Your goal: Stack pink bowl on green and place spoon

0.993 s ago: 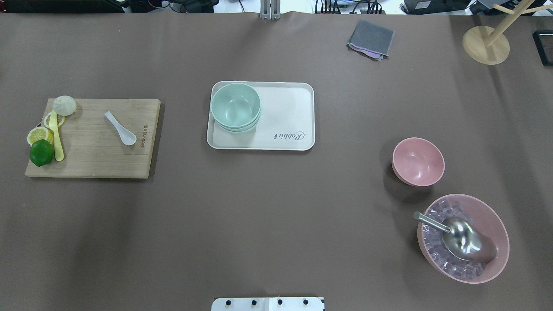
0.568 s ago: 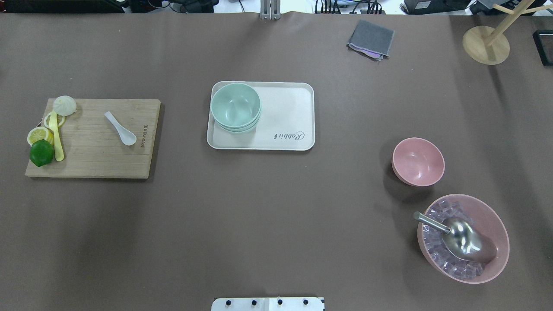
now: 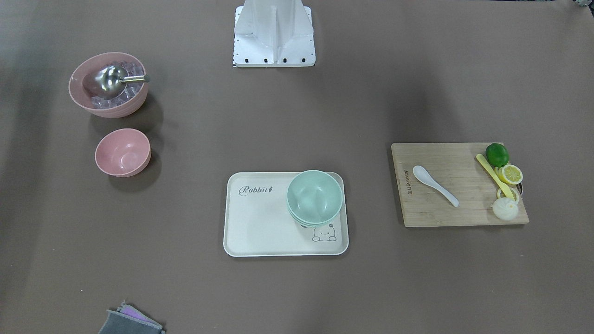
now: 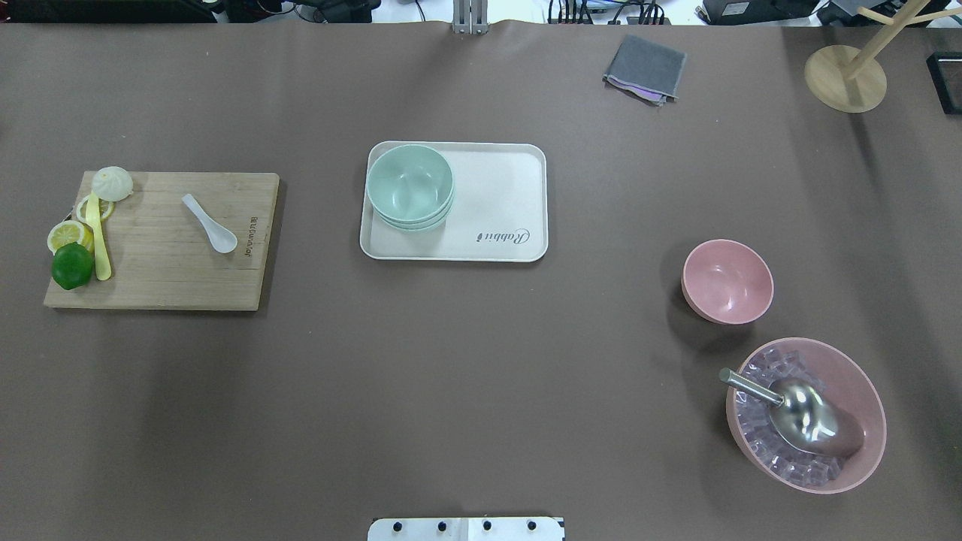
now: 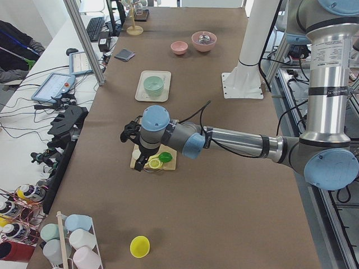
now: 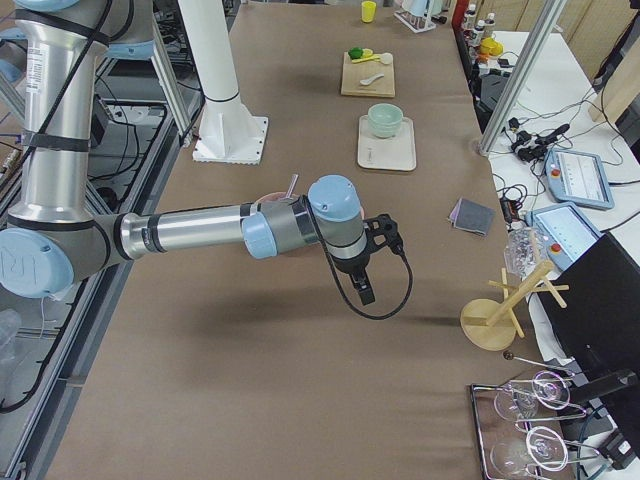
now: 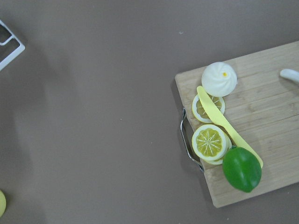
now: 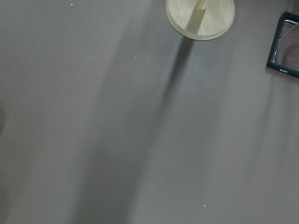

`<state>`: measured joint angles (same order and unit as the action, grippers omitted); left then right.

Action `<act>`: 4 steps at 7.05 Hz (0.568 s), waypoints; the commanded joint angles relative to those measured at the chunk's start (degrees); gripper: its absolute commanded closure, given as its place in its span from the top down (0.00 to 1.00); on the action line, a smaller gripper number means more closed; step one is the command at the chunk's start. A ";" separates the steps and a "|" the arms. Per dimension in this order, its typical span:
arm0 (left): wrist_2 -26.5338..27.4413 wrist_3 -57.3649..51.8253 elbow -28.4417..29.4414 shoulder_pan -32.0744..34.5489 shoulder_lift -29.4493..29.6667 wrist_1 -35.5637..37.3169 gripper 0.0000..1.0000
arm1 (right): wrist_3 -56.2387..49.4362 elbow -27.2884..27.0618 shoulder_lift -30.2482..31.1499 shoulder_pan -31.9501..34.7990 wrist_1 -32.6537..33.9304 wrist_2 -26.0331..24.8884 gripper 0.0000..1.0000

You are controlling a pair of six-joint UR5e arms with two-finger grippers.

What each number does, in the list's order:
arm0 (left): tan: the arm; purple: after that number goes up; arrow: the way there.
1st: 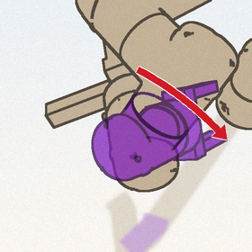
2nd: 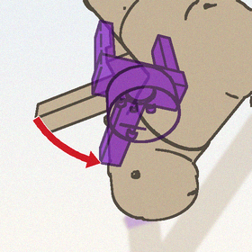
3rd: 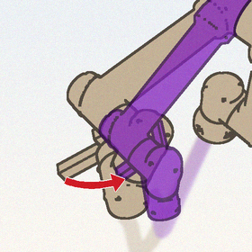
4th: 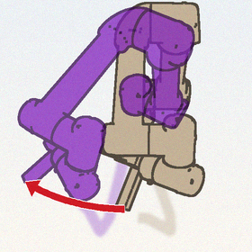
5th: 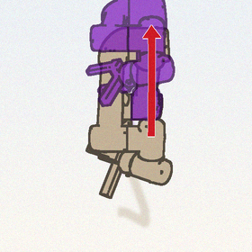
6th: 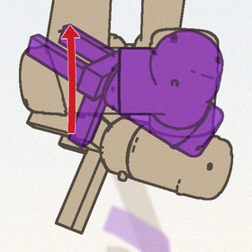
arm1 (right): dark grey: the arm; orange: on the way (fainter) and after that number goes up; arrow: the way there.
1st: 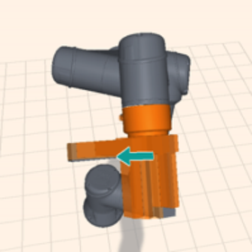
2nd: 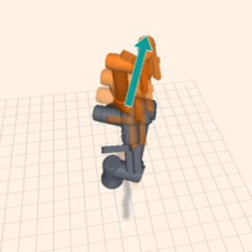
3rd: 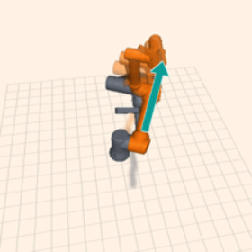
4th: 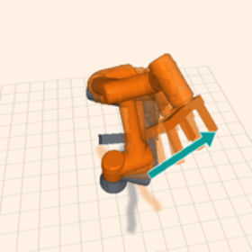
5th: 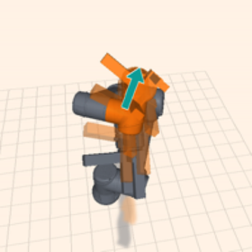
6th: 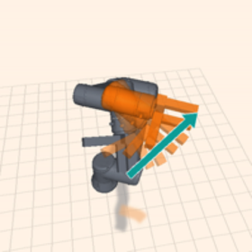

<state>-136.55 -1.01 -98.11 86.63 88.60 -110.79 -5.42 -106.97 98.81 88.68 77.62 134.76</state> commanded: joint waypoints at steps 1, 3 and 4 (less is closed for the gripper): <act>-0.03 1.10 2.92 -0.06 1.14 -3.20 0.98 | 0.67 2.72 0.16 -0.87 -6.74 2.52 1.00; 0.14 1.71 2.75 -0.06 1.66 -5.92 0.98 | 6.16 2.74 -0.97 -9.70 -7.92 5.07 1.00; 0.23 1.63 2.66 -0.15 1.92 -5.93 0.98 | 16.04 2.73 -4.46 -14.54 -8.10 4.64 1.00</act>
<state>-136.42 0.51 -95.40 86.55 90.17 -116.27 1.63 -104.29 97.35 80.04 70.08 139.33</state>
